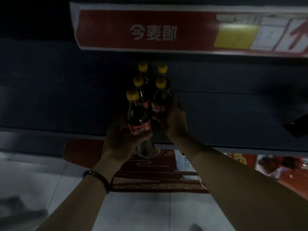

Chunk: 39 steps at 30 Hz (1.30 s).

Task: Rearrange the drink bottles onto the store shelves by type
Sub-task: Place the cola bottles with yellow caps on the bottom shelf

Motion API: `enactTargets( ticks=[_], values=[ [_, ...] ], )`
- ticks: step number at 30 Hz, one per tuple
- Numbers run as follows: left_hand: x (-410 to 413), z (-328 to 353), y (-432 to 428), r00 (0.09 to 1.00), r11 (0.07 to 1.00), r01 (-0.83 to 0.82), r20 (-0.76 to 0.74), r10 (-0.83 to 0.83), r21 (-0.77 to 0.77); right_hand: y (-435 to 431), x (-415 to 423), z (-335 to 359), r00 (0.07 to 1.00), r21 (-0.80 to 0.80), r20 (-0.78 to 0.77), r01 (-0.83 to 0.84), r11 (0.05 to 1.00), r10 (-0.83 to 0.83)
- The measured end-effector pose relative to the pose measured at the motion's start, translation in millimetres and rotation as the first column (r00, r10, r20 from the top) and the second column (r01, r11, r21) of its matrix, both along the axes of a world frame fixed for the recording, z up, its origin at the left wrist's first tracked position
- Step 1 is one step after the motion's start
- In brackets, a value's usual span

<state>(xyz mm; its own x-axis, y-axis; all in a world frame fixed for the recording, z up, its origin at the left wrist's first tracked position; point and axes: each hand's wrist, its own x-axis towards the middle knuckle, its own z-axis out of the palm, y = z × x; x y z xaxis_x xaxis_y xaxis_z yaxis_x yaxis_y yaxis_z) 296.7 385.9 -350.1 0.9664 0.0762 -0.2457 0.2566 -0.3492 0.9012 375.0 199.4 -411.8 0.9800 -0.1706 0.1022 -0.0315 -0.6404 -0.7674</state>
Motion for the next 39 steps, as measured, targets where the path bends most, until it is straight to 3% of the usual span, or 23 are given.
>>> enactTargets(
  ticks=[6,9,12,15,19,22,26,31,39],
  values=[
    [3,3,-11,0.995,0.996,0.075,0.056,-0.078,0.050,-11,-9,1,0.997,0.045,-0.021,-0.076,0.996,0.077],
    [4,7,-17,0.992,0.994,0.098,0.069,-0.101,0.044,-29,-34,4,0.985,0.057,0.112,-0.139,0.989,0.132],
    [8,14,-28,0.982,0.988,0.150,0.107,-0.154,0.047,-46,-66,20,0.921,0.148,0.152,-0.381,0.913,0.360],
    [9,21,-46,0.966,0.976,0.215,0.141,-0.215,0.019,-53,-77,18,0.857,0.035,0.078,-0.512,0.858,0.509],
    [16,23,-75,0.923,0.951,0.308,0.238,-0.304,0.021,-64,-61,7,0.914,0.035,0.083,-0.401,0.916,0.397],
    [21,12,-91,0.923,0.967,0.254,0.303,-0.238,-0.013,-79,-43,-2,0.960,0.100,0.027,-0.282,0.954,0.280],
    [24,-23,-95,0.951,0.977,0.083,0.278,-0.138,0.198,-104,-4,-10,0.985,0.099,-0.037,-0.162,0.982,0.166],
    [31,-45,-98,0.977,0.921,0.110,0.129,-0.169,0.372,-115,38,-13,0.983,0.069,-0.079,-0.161,0.985,0.167],
    [29,-61,-109,0.974,0.909,0.078,0.166,-0.158,0.409,-106,64,-26,0.977,0.096,-0.088,-0.186,0.978,0.195]
  ],
)
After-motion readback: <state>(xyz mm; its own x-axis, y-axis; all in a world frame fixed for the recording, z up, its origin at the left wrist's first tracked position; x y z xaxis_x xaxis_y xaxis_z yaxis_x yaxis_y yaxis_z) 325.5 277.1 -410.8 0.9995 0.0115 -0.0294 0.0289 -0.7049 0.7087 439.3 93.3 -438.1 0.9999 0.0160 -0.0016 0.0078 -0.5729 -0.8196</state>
